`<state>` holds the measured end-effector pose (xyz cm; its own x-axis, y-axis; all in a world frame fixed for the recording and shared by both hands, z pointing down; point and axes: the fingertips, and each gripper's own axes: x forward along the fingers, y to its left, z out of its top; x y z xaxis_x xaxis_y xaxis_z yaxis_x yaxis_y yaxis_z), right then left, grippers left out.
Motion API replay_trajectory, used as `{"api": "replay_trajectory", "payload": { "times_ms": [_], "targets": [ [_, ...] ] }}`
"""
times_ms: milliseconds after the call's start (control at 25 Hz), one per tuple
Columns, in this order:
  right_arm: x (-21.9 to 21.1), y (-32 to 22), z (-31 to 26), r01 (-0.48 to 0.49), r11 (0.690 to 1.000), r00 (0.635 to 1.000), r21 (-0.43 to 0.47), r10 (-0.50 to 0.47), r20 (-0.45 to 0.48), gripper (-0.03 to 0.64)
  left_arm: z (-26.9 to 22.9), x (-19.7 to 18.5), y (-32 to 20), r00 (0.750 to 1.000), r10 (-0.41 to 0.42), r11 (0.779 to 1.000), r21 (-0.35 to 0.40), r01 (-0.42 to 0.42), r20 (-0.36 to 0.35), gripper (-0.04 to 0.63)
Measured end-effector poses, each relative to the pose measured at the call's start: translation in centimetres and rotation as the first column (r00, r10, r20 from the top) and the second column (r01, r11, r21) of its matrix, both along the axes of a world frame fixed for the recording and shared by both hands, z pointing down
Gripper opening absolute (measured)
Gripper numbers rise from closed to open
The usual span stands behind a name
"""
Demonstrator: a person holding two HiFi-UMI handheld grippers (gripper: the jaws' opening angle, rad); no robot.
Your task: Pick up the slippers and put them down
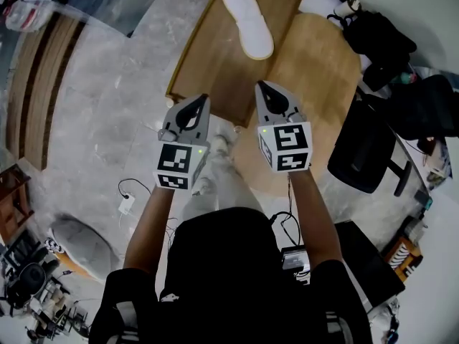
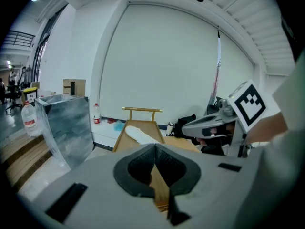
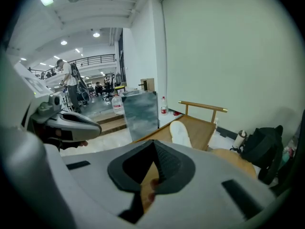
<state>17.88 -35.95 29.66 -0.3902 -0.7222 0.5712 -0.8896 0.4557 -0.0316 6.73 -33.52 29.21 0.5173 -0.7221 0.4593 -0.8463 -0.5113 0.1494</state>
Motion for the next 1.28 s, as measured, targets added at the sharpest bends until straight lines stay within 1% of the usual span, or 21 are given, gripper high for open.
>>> {"api": "replay_trajectory", "payload": {
  "times_ms": [200, 360, 480, 680, 840, 960, 1080, 1160, 1280],
  "targets": [
    [0.4, -0.9, 2.5, 0.011, 1.0, 0.999, -0.017, -0.011, -0.036, -0.012, 2.2, 1.3, -1.0, 1.0, 0.014, 1.0, -0.022, -0.014, -0.008, 0.003],
    [0.8, -1.7, 4.7, 0.021, 0.999, 0.998, -0.045, -0.023, -0.055, -0.012, 3.7, 2.3, -2.2, 1.0, 0.026, 0.999, -0.036, -0.026, -0.008, 0.003],
    [0.9, -2.6, 6.3, 0.019, 0.997, 0.998, -0.073, -0.023, -0.063, -0.012, 5.0, 2.4, -3.2, 1.0, 0.019, 0.999, -0.051, -0.02, -0.014, 0.003],
    [1.1, -4.2, 9.0, 0.024, 0.994, 0.993, -0.104, -0.035, -0.11, -0.012, 7.5, 2.7, -3.7, 1.0, 0.016, 0.989, -0.146, -0.019, -0.021, 0.003],
    [1.6, -5.5, 10.8, 0.022, 0.991, 0.992, -0.129, -0.038, -0.122, -0.012, 9.0, 3.1, -4.9, 1.0, 0.02, 0.991, -0.133, -0.022, -0.017, 0.003],
    [1.8, -6.4, 11.9, 0.017, 0.99, 0.99, -0.14, -0.036, -0.133, -0.011, 9.8, 3.3, -5.2, 0.999, 0.023, 0.987, -0.158, -0.026, -0.021, 0.003],
    [2.0, -7.3, 12.6, 0.013, 0.989, 0.99, -0.147, -0.034, -0.14, -0.009, 10.2, 3.4, -5.7, 0.999, 0.027, 0.988, -0.149, -0.03, -0.023, 0.003],
    [2.1, -7.9, 13.1, 0.013, 0.988, 0.989, -0.155, -0.036, -0.143, 0.017, 10.4, 3.4, -5.9, 0.999, 0.03, 0.989, -0.145, -0.033, -0.022, 0.003],
    [2.1, -8.8, 13.9, 0.016, 0.986, 0.988, -0.165, -0.041, -0.151, 0.03, 11.1, 3.2, -6.2, 0.999, 0.035, 0.987, -0.154, -0.037, -0.016, 0.003]
  ]
}}
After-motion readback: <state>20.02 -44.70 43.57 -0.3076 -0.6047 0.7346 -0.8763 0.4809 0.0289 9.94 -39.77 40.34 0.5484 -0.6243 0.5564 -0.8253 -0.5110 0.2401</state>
